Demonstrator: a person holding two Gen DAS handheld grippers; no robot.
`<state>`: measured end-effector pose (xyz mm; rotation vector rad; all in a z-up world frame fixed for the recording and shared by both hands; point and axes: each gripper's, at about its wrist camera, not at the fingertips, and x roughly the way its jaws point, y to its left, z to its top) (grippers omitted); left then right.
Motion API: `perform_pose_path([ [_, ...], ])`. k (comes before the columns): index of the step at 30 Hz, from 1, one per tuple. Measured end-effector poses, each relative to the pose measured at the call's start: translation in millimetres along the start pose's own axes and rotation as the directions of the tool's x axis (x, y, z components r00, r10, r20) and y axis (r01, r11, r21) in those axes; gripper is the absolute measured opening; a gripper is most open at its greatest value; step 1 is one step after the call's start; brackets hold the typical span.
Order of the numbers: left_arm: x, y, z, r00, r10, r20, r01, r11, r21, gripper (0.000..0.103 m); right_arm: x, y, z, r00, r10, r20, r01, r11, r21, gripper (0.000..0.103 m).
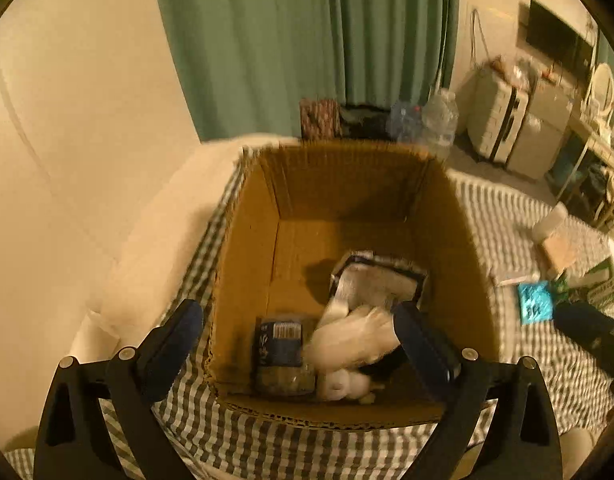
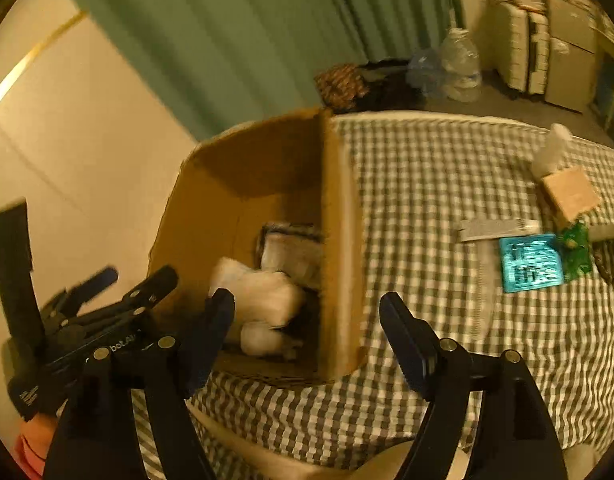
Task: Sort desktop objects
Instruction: 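Move both tools back over the remaining items on the bed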
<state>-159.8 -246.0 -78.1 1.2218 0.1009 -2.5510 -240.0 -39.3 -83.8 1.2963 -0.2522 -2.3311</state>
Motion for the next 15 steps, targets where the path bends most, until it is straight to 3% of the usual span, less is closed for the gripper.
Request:
perform_pose_path([
  [2,-18,-3,2,0.999,-0.01,0.051,0.011,1.0,-0.014,0.099,-26,-7,1,0.994,-0.026,0.106,0.026,1.0,0.005,0.077],
  [4,-37,-9,5,0.994,-0.032,0.102,0.036,0.999,-0.03,0.102,-57,-11,5,0.969,-0.071,0.237,0.071,0.997,0.007,0.094],
  [7,-63,-17,9,0.985,-0.058,0.16,0.07,0.995,-0.071,0.103,-106,-11,7,0.896,-0.139,0.421,0.156,0.988,-0.006,0.103],
  [9,-76,-25,10,0.98,-0.011,0.2,0.034,0.993,-0.109,0.103,-134,-12,5,0.823,-0.201,0.531,0.24,0.971,-0.004,0.103],
  [10,-81,-28,10,0.976,-0.014,0.217,0.04,0.992,-0.119,0.103,-144,-12,3,0.791,-0.236,0.565,0.286,0.958,0.001,0.103],
  [12,-86,-39,10,0.971,-0.089,0.221,0.117,0.986,-0.116,0.103,-160,-17,-3,0.744,-0.296,0.6,0.364,0.931,0.008,0.103],
  [14,-85,-51,9,0.975,-0.125,0.185,0.148,0.982,-0.114,0.103,-167,-26,-8,0.73,-0.313,0.607,0.38,0.925,0.019,0.103],
  [15,-84,-60,7,0.975,-0.145,0.171,0.164,0.981,-0.105,0.103,-168,-36,-11,0.736,-0.329,0.592,0.384,0.923,0.035,0.103],
])
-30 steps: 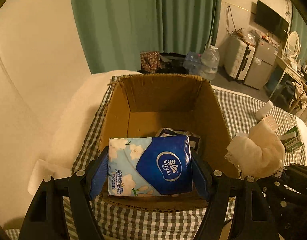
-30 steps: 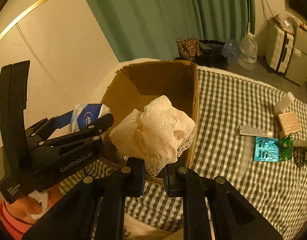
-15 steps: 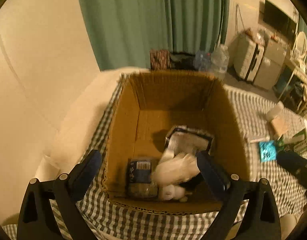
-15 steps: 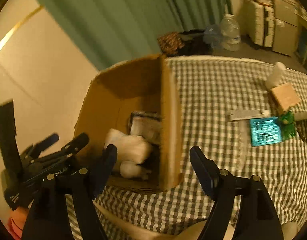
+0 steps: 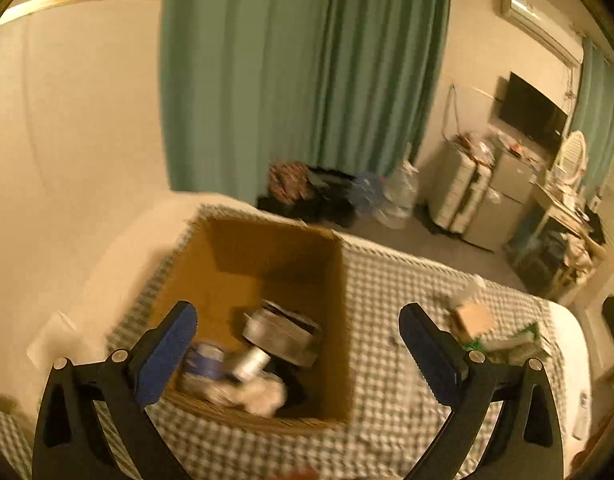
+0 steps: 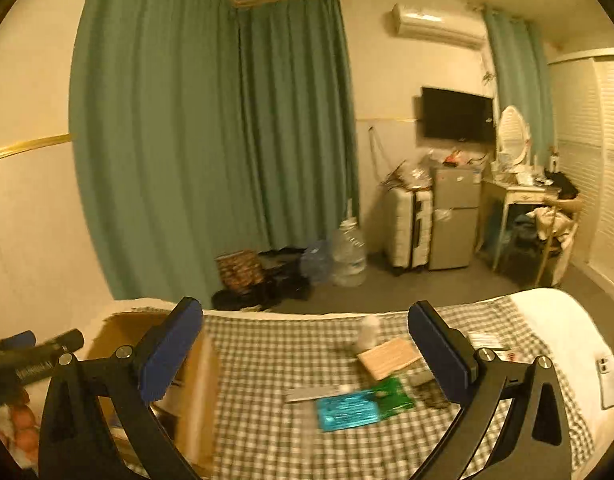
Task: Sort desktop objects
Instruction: 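Move both tools back over the remaining items on the bed, then grasp the beige printed card with the left tool while the right grasps the green medicine box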
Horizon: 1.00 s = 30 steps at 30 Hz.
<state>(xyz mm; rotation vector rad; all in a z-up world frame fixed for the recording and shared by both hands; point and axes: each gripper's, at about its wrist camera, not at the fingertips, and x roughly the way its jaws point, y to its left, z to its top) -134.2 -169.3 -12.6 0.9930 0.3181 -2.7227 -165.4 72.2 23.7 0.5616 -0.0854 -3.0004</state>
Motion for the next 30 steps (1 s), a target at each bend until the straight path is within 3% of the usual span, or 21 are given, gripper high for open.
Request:
perform_pose_path([
  [6,5,-62,-20,0.994,-0.098,-0.038,0.102,0.988,0.118,0.103,7,-70,-22,0.992,-0.036,-0.122,0.058,0.982,0.181,0.103],
  [8,8,-90,-29,0.993,-0.113,-0.04,0.118,0.98,0.162,0.103,12,-95,-23,0.989,-0.04,-0.144,0.067,0.979,0.192,0.103],
  [13,39,-155,-49,0.983,-0.131,-0.131,0.16,0.957,0.242,0.103,19,-155,-38,0.987,-0.047,-0.152,0.081,0.972,0.22,0.103],
  [23,138,-265,-106,0.971,-0.069,-0.23,0.15,0.923,0.354,0.103,85,-264,-86,0.948,-0.069,-0.312,0.162,0.945,0.285,0.103],
  [30,212,-302,-133,0.959,-0.006,-0.285,0.13,0.898,0.42,0.103,159,-292,-121,0.916,-0.015,-0.402,0.137,0.952,0.276,0.102],
])
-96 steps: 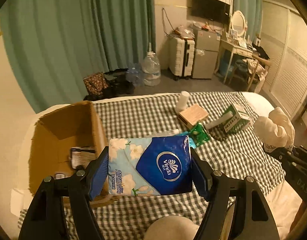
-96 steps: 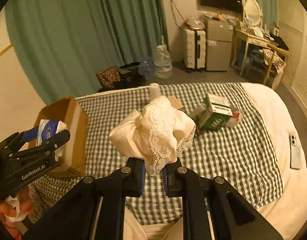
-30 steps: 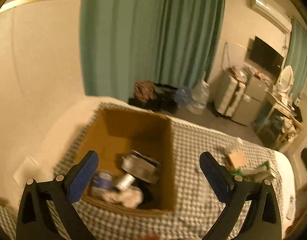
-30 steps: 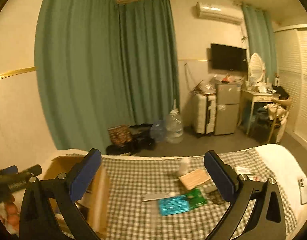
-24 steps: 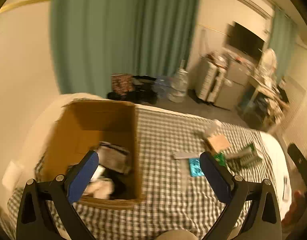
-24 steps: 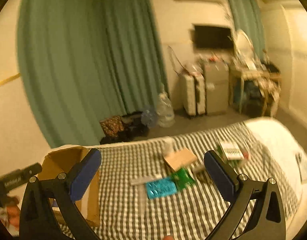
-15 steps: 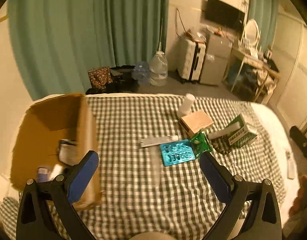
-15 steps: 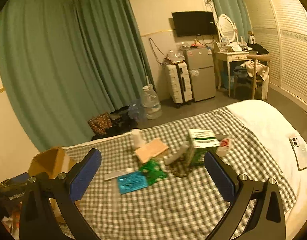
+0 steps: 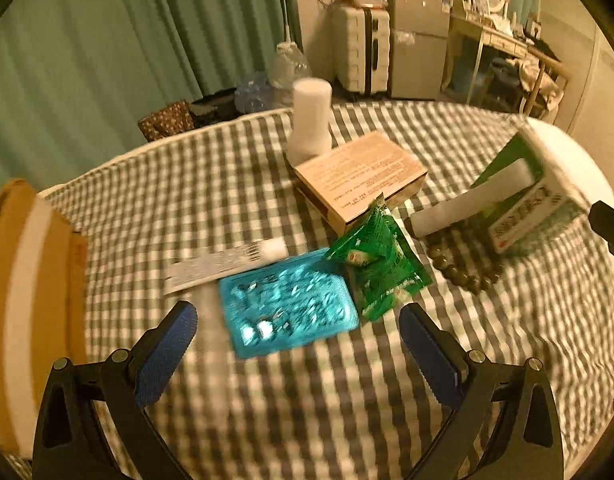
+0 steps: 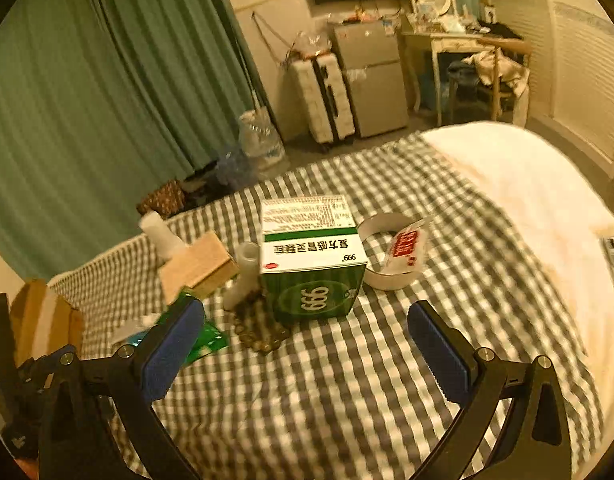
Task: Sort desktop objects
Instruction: 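Grasp the beige printed card with the left tool while the right grasps the green medicine box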
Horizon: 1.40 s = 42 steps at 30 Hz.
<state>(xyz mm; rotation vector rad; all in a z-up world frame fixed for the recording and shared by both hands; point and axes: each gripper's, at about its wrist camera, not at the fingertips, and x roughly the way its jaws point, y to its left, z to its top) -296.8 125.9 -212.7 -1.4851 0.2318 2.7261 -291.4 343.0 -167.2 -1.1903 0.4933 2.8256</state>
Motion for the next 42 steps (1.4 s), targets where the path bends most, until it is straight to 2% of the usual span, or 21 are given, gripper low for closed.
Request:
perform_pose_path([
  [4,19,-13,22,0.999,-0.003,0.042,0.001,0.999,0.049,0.103,40,-2,4,0.999,0.008,-0.034,-0.009,1.0,-0.025,0.101],
  [6,29,-18,36,0.998,-0.032,0.056,0.027,0.996,0.087,0.103,54,-3,5,0.999,0.003,-0.04,-0.004,1.0,-0.031,0.099],
  [10,54,-20,57,0.995,-0.088,0.048,0.079,0.983,0.166,0.103,66,-7,10,0.999,0.035,-0.04,-0.037,0.999,-0.027,0.089],
  [11,63,-20,62,0.993,-0.109,0.036,0.1,0.976,0.193,0.103,67,-5,12,0.998,0.047,-0.039,-0.049,0.998,-0.043,0.087],
  [12,72,-21,65,0.993,-0.114,0.024,0.106,0.968,0.228,0.103,68,-3,12,0.997,0.064,-0.039,-0.066,0.996,-0.062,0.078],
  [14,82,-26,70,0.994,-0.108,0.022,0.096,0.946,0.31,0.103,69,-1,14,0.997,0.061,-0.039,-0.064,0.994,-0.085,0.076],
  [17,90,-32,74,0.99,-0.143,0.009,0.127,0.909,0.397,0.103,68,-3,12,0.997,0.066,-0.032,-0.068,0.995,-0.079,0.076],
  [19,95,-33,77,0.986,-0.169,-0.013,0.16,0.902,0.402,0.103,65,-6,10,0.997,0.074,-0.029,-0.075,0.995,-0.063,0.076],
  [24,124,-36,87,0.976,-0.186,-0.111,0.214,0.915,0.343,0.103,60,-12,4,0.997,0.076,-0.028,-0.076,0.997,-0.018,0.076],
  [25,126,-37,88,0.973,-0.2,-0.116,0.227,0.919,0.323,0.099,58,-12,3,0.997,0.071,-0.027,-0.071,0.997,-0.016,0.076],
  [26,124,-36,88,0.97,-0.217,-0.113,0.242,0.922,0.304,0.094,57,-11,3,0.997,0.067,-0.027,-0.067,0.998,-0.015,0.076],
  [28,120,-37,87,0.971,-0.213,-0.11,0.237,0.925,0.297,0.091,55,-8,2,0.998,0.049,-0.028,-0.05,0.998,-0.025,0.076],
  [30,114,-39,81,0.97,-0.213,-0.116,0.24,0.913,0.331,0.089,51,-5,0,0.999,0.032,-0.028,-0.033,0.999,-0.036,0.076],
  [32,100,-42,73,0.981,-0.178,-0.082,0.196,0.906,0.376,0.087,47,-4,-2,0.999,0.025,-0.025,-0.026,0.999,-0.031,0.076],
  [33,93,-40,69,0.98,-0.185,-0.079,0.201,0.903,0.379,0.087,44,-3,-2,0.999,0.02,-0.026,-0.02,0.999,-0.028,0.075],
  [37,59,-27,66,0.981,-0.192,-0.031,0.191,0.918,0.349,0.087,27,-2,-3,1.0,-0.005,-0.018,0.005,1.0,-0.027,0.075],
  [42,-4,-3,60,0.974,-0.225,0.036,0.206,0.935,0.289,0.087,-7,5,-8,1.0,-0.022,-0.006,0.022,0.999,-0.034,0.075],
])
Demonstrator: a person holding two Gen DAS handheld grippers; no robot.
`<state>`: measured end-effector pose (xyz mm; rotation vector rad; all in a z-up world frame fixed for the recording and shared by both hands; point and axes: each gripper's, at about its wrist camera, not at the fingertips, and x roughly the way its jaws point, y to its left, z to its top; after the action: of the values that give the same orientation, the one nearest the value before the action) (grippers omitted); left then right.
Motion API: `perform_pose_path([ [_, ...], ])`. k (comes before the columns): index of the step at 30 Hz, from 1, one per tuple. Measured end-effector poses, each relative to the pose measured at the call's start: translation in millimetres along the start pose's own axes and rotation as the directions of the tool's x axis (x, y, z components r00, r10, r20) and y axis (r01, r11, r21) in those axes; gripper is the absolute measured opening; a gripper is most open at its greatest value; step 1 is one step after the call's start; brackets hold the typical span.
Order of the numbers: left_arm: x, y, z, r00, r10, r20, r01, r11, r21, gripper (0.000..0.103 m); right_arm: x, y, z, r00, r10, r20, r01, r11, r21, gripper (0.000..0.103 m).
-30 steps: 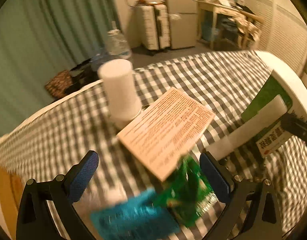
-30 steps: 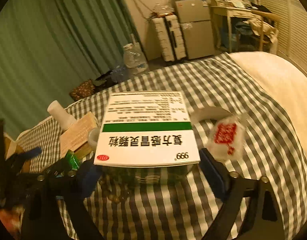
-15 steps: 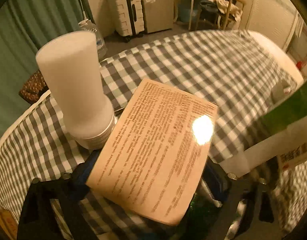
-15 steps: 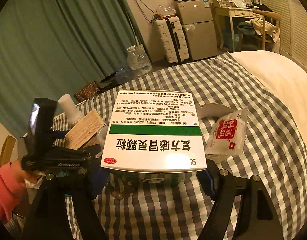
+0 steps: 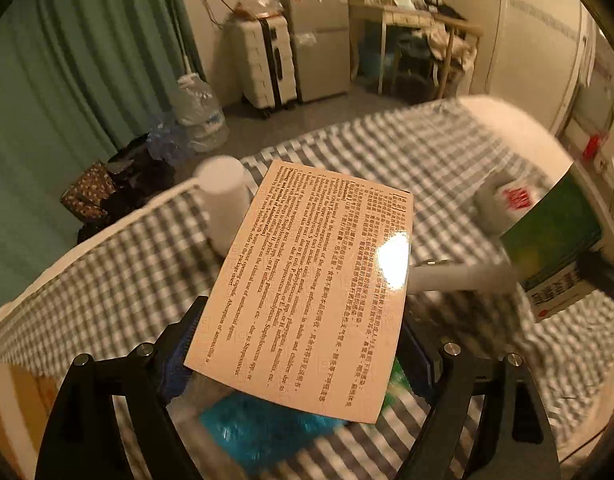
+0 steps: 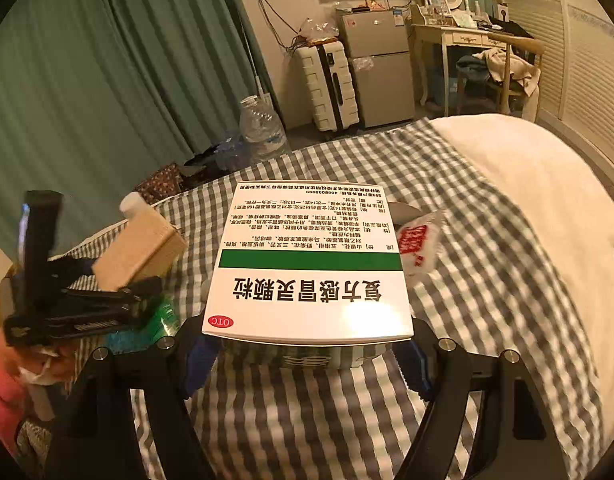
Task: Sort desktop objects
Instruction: 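Grasp the beige printed card with the left tool while the right grasps the green medicine box, then carry both to the cardboard box, release the card while the right drops the medicine box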
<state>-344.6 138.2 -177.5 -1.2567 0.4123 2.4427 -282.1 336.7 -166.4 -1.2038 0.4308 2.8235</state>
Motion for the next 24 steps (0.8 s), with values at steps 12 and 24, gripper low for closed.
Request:
perform_pose_path([
  [12,-156,15,-51,0.999,-0.02,0.029,0.025,0.988,-0.153,0.087,-111,47,0,0.998,0.047,0.048,-0.045,0.998,-0.047,0.075],
  [24,-279,78,-112,0.987,0.084,0.135,-0.043,0.958,-0.283,0.087,-190,192,-34,0.982,0.18,0.061,-0.159,0.952,-0.261,0.075],
])
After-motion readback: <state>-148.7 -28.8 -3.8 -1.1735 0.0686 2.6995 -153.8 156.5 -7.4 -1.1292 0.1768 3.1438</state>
